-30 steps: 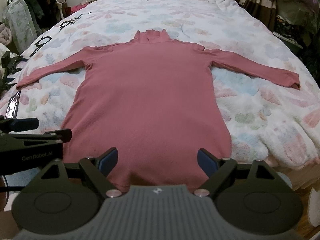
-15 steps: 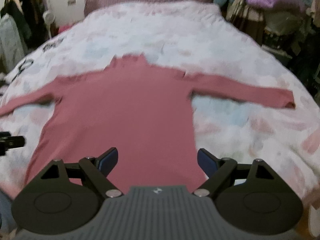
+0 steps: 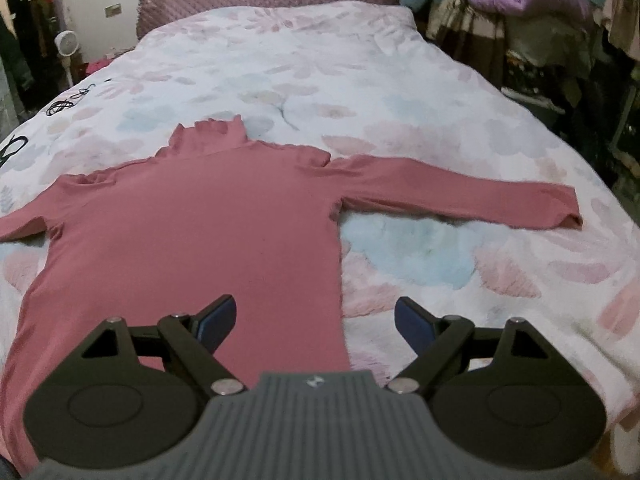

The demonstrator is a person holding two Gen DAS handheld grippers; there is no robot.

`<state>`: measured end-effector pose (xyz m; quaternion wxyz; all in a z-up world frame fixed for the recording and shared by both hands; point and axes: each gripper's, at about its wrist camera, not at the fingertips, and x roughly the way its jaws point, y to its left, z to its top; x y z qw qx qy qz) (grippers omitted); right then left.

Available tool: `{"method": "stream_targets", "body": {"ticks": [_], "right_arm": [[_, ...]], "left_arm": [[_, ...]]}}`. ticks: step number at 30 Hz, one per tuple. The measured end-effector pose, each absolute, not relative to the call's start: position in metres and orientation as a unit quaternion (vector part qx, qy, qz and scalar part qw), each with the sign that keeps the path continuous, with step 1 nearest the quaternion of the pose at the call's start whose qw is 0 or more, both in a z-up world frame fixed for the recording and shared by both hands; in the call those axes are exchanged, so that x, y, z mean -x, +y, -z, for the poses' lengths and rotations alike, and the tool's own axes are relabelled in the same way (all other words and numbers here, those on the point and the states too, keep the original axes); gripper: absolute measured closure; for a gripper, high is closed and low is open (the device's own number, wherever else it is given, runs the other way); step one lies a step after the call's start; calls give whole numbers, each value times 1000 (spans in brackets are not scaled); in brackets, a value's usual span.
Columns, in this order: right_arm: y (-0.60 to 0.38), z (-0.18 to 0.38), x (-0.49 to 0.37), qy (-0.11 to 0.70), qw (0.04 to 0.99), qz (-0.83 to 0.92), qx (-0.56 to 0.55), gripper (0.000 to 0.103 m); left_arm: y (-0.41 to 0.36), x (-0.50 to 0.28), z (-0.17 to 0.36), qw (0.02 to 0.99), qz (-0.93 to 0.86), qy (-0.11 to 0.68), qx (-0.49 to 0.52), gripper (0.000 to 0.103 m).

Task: Fold small clothes
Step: 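Move the left tool to the shirt's side edge and grasp it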

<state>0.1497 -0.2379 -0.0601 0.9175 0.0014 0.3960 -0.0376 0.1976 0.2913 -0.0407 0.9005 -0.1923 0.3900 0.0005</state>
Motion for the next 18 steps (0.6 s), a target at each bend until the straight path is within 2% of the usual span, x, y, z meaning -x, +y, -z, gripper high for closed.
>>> {"method": "stream_targets", "body": {"ticks": [7,13,18], "right_arm": [[-219,66,-168,413,910,40,13,20],[-204,65,-184,421,906,31,25,20],[-205,69,-197,427,902,55,37,20]], "left_arm": [[384,-230,38,873,-1,431,229,34],[446,-240,69,845,-32,454,283,35],[467,-238,100,819,-34,468,331,36]]}}
